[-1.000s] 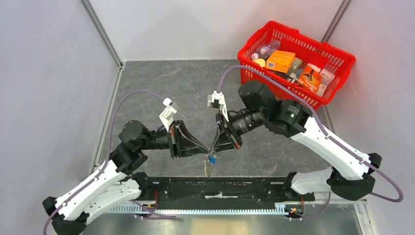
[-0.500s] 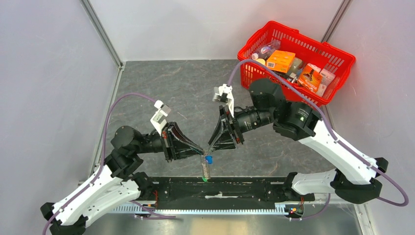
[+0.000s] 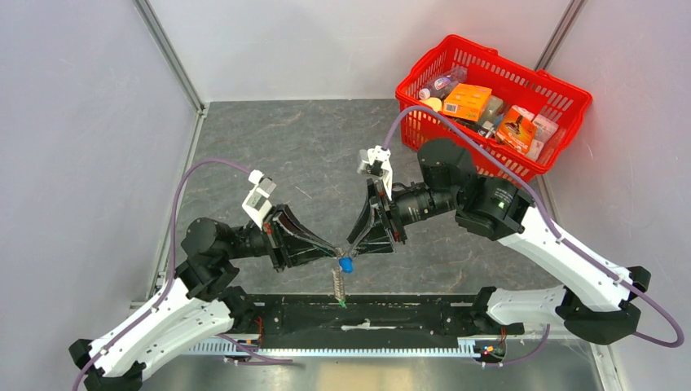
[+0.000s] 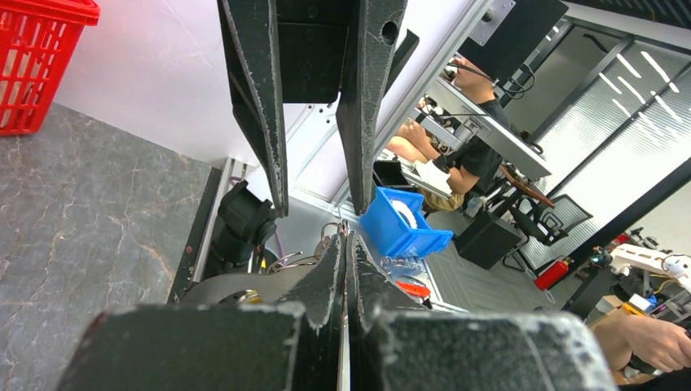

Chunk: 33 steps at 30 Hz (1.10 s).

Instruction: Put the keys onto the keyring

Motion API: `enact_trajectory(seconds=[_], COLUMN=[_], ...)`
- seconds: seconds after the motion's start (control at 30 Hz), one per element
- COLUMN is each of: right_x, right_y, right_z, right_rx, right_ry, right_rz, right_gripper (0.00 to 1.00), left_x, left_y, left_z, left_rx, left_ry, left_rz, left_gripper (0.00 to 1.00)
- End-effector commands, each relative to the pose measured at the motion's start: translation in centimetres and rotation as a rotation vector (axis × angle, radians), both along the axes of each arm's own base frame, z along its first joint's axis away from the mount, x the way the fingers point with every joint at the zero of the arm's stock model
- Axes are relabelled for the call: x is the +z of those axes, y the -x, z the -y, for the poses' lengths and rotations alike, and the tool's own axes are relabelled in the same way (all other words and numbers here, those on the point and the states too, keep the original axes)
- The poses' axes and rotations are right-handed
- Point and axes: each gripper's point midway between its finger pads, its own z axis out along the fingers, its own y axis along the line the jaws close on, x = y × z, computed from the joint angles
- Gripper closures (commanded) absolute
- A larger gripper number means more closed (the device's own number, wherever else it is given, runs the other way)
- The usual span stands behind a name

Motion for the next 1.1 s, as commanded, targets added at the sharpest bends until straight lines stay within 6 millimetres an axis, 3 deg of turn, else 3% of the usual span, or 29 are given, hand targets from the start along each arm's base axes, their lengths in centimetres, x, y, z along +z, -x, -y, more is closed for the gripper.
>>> enact_trajectory(seconds=[0.0,0.47,0.63,0.87,1.07], right_x=[1.5,1.2,1.0,1.2,1.9], right_y=[0.6,1.1,1.2,1.3,1.6], right_z=[-0.3,-0.2,-0.2,-0.2,-0.2], right_rx=[0.044,0.069,0.071,0.07,0.07], right_ry=[-0.071,-0.08,-0.08,-0.088,-0.123], right_rz=[0.028,0.025,0.027,0.029,0.027], right_gripper=[0.54,0.62,0.73,1.0,1.0], left_x=[1.8,2.3,2.4,2.3,2.5], left_y=[0.1,-0.3,-0.5,-0.8,-1.5], left_z=[-0.4,-0.4,-0.5,-0.4,-0.5], left_rx=[0.013,0.035,0.052,0.063,0.104], left_ry=[0.083,0.101,0.11,0.11,0.123], left_rz=[0.021,0.019,0.014,0.007,0.011], left_gripper=[0.98,0.98,0.98,0.98,0.98])
